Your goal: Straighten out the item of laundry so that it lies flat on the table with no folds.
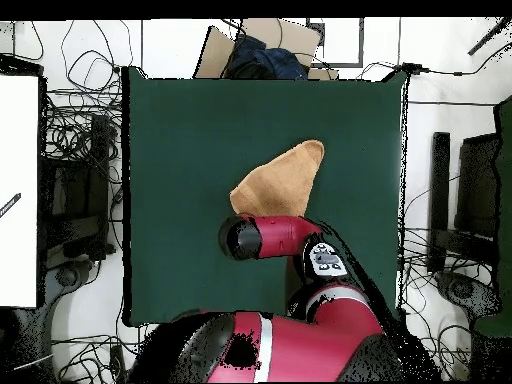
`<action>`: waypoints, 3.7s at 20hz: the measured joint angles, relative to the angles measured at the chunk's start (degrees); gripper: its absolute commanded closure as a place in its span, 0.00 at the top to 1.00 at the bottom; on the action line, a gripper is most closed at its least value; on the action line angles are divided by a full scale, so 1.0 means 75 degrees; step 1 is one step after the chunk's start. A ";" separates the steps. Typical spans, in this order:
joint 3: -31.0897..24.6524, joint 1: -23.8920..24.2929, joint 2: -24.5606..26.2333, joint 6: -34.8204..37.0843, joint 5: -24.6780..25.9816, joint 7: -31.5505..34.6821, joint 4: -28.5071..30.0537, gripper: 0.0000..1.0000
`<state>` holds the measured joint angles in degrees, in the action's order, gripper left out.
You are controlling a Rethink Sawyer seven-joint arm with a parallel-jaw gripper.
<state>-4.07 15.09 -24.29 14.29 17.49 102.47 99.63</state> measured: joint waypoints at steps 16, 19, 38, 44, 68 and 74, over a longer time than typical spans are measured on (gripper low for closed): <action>0.0140 -0.0054 -0.0049 -0.0038 -0.0066 0.0000 0.0023 0.00; 0.0128 -0.0072 -0.0380 -0.0038 -0.0270 0.0000 0.0318 0.00; 0.0314 -0.0610 -0.2038 -0.0038 -0.1266 0.0022 0.1106 0.00; 0.0715 -0.1839 -0.2154 -0.0037 -0.1825 0.0202 0.1146 0.00; 0.0370 -0.0958 -0.3379 0.0076 -0.2747 0.0265 0.2127 0.00; 0.0110 0.0353 -0.4613 0.1283 -0.2890 0.0264 0.2589 0.00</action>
<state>-3.25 17.73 -58.89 23.91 -4.18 104.45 119.04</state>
